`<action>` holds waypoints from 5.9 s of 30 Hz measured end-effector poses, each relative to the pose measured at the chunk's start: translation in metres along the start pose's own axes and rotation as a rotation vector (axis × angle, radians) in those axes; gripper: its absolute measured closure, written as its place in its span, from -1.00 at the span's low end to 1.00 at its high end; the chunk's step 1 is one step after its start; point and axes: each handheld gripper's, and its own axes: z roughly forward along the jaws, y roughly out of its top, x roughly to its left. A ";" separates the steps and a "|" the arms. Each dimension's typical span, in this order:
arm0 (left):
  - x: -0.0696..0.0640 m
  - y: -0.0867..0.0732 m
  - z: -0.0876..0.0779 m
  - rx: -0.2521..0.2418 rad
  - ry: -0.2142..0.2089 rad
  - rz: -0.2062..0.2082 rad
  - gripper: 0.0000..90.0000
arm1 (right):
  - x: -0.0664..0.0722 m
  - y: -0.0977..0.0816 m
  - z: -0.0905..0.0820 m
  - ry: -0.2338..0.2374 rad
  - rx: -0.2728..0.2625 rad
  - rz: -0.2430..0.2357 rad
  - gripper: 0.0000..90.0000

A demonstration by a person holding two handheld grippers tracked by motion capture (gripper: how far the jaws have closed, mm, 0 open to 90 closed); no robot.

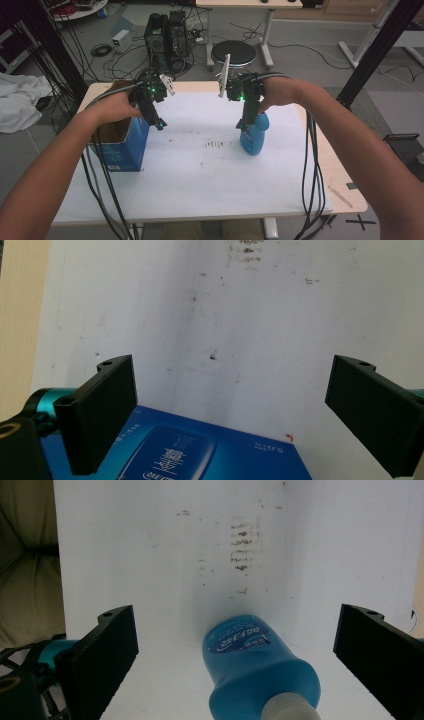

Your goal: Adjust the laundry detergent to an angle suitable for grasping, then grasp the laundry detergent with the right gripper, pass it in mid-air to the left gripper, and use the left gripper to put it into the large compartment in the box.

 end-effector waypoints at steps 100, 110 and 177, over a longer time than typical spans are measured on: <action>-0.024 0.000 0.005 -0.001 0.019 0.023 -0.86 | 0.043 -0.136 0.024 -0.155 0.014 0.696 -0.93; -0.024 0.001 0.005 -0.005 0.018 0.021 -0.86 | 0.040 -0.155 0.022 -0.197 -0.047 0.833 -0.93; -0.024 0.004 0.013 -0.008 0.009 0.022 -0.86 | 0.072 -0.242 0.091 -0.759 -0.857 1.136 -0.93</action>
